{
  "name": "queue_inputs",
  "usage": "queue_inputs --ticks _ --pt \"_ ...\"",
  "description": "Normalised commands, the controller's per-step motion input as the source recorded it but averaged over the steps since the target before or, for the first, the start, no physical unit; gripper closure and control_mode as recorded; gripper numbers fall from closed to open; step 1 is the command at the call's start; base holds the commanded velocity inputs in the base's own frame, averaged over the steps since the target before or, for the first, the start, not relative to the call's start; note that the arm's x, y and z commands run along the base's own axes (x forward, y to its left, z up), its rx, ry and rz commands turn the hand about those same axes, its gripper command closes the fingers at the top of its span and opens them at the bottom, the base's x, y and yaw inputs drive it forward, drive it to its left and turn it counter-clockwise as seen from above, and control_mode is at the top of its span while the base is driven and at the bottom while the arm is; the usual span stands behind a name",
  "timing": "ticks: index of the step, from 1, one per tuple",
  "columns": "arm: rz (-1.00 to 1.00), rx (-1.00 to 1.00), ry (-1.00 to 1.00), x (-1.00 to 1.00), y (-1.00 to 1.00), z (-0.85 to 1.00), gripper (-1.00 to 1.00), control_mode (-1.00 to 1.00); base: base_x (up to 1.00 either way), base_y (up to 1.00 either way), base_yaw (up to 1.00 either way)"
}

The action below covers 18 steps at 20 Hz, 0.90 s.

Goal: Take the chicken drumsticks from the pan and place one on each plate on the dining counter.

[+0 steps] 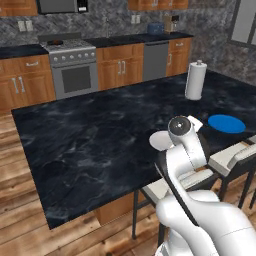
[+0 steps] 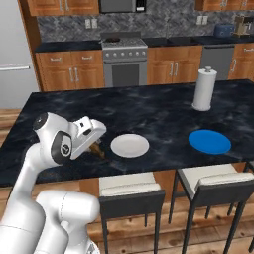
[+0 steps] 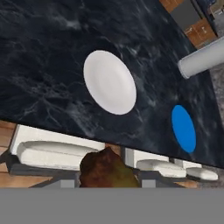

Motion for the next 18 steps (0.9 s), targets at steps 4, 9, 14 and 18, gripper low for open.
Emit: queue_inputs --ticks 4,9,14,18 --pt "0.28 0.0 0.0 0.24 -0.26 -0.11 1.0 -1.0 0.08 -0.07 0.09" --pt "0.32 0.0 0.0 0.57 -0.38 -0.19 1.0 -1.0 0.0 0.0 0.0" --pt "0.23 0.0 0.06 0.82 -0.3 -0.2 1.0 -1.0 0.0 0.0 0.0" --pt "0.19 -0.01 0.2 0.89 -0.02 -0.06 1.0 -1.0 0.0 0.0 0.0"
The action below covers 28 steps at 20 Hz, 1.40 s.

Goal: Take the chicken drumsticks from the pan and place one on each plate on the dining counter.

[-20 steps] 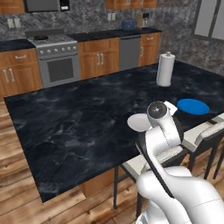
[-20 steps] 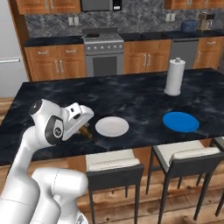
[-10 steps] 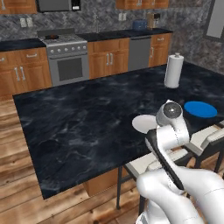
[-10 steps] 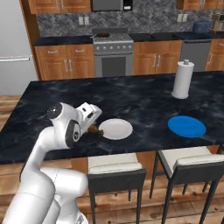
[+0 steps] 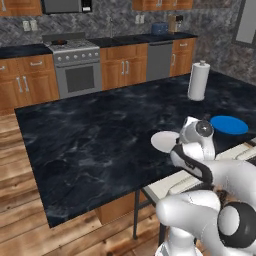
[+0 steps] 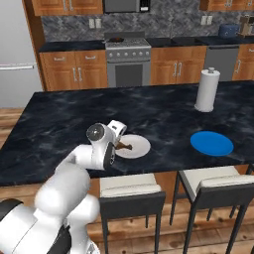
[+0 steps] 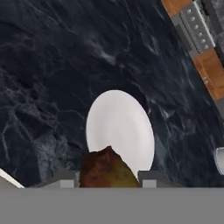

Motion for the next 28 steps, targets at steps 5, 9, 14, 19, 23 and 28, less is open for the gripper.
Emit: queue_inputs --ticks 5,9,14,19,23,28 --pt "0.11 -0.04 0.27 0.93 0.03 -0.01 1.0 -1.0 0.0 0.0 0.0" --pt "0.1 -0.06 0.26 0.81 0.01 -0.03 1.0 -1.0 0.0 0.0 0.0" --pt "0.1 -0.07 0.14 0.38 0.0 -0.28 1.0 -1.0 0.0 0.0 0.0" --pt "0.11 -0.15 0.04 0.16 0.0 -0.46 1.0 -1.0 0.0 0.0 0.0" --pt "0.11 -0.2 0.08 0.21 0.0 -0.55 1.0 -1.0 0.0 0.0 0.0" --pt "0.11 -0.21 0.02 0.01 0.03 -0.46 1.0 -1.0 0.0 0.0 0.0"
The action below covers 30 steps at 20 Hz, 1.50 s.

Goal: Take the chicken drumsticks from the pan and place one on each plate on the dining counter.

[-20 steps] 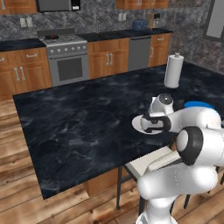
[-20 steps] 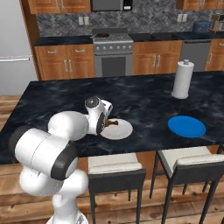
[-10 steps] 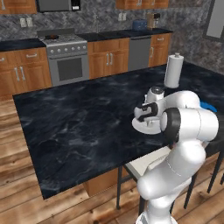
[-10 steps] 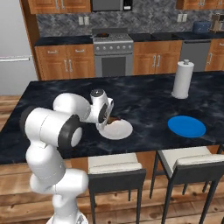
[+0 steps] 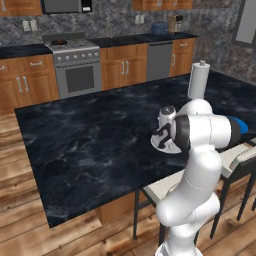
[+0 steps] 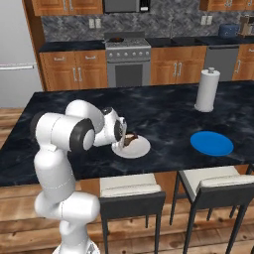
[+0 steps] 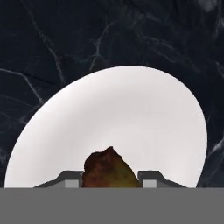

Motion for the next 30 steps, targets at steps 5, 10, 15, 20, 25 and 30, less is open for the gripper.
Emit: queue_inputs --ticks 5,10,15,20,25,30 --pt "0.11 -0.11 0.0 0.0 0.0 -0.33 1.0 -1.0 0.0 0.0 0.0" --pt "0.11 -0.09 0.0 0.0 0.0 -0.3 1.0 -1.0 0.0 0.0 0.0" --pt "0.12 -0.06 0.0 0.02 0.0 -0.11 -1.0 -1.0 0.0 0.0 0.0" --pt "0.12 -0.03 -0.01 0.0 -0.02 0.0 -1.0 -1.0 0.0 0.0 0.0" --pt "0.14 0.0 -0.03 0.0 -0.04 0.02 -1.0 -1.0 0.0 0.0 0.0" --pt "0.16 0.0 -0.19 0.0 -0.13 0.45 -1.0 -1.0 0.0 0.0 0.0"
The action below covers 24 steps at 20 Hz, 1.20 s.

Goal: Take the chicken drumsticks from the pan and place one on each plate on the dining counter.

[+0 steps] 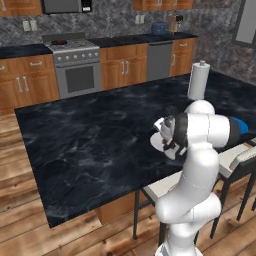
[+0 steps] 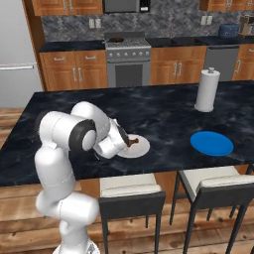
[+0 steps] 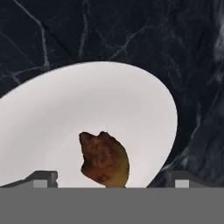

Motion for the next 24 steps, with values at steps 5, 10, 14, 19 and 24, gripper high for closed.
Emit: queue_inputs --ticks 5,10,14,19,24 --pt "0.15 -0.04 -0.23 -0.14 -0.13 0.97 -1.0 -1.0 0.0 0.0 0.0" --pt "0.18 -0.15 -0.18 -0.56 -0.01 1.0 -1.0 -1.0 0.0 0.0 0.0" --pt "0.28 -0.13 -0.03 -0.97 0.13 0.88 -1.0 -1.0 0.0 0.0 0.0" --pt "0.26 -0.04 0.0 -1.0 0.28 0.85 -1.0 -1.0 0.0 0.0 0.0" --pt "0.14 0.01 0.33 -0.54 0.19 0.25 -1.0 -1.0 0.0 0.0 0.0"
